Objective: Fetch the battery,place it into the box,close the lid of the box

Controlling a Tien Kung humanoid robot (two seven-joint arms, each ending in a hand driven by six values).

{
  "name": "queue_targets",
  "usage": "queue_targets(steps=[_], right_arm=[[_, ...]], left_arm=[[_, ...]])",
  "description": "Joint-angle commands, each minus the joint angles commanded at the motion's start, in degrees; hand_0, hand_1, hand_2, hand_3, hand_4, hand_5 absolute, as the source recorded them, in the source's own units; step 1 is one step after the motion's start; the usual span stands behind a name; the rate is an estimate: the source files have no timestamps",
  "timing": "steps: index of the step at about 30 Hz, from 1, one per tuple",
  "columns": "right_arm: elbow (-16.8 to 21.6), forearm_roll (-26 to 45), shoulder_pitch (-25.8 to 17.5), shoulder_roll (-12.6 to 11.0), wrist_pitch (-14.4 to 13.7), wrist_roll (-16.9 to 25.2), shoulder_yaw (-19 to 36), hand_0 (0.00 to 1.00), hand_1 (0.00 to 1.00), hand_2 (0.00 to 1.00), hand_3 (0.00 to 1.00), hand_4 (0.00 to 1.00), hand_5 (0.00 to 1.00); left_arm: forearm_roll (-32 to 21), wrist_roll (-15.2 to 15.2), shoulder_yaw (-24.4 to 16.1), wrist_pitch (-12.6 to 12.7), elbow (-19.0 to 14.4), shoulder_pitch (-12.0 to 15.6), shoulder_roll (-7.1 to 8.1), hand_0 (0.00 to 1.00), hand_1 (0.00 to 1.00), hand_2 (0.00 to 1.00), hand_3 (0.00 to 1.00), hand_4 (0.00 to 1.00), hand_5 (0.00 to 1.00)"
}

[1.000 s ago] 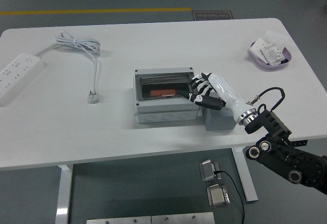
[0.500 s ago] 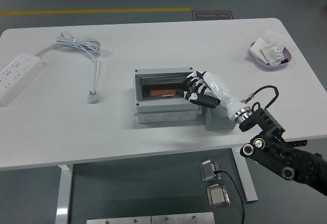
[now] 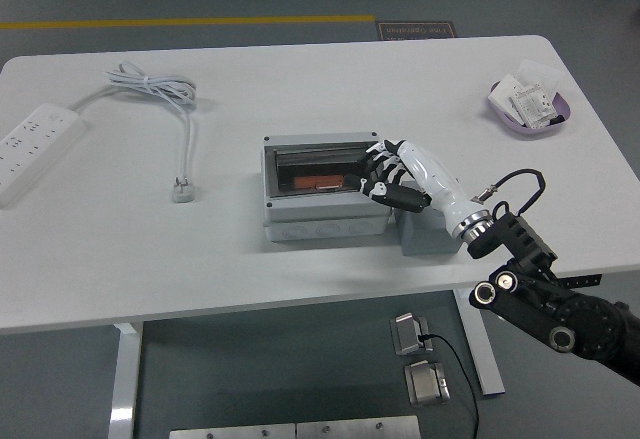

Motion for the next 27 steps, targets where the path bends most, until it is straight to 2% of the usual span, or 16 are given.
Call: queue_targets(steps=[18,27], right_arm=[[-0.53,-0.31,0.31,1.62,0.16,0.22,-0.59,0.363,0.440,0.548,0.607,0.935,0.792],[-0.73,-0.64,0.97,1.41,0.21,0.12,-0.21,0.364,0.437,0.549,0.606,0.936,0.793]], left_arm=[[0.34,0.11,-0.18,-0.04,-0.03,-0.14,-0.09,0.667,0.725,0.683,0.625,0.634,0.203],[0.33,0.07,-0.13,-0.03,-0.02,-0.28,-0.12,0.667,0.725,0.683,0.625,0.633,0.203]])
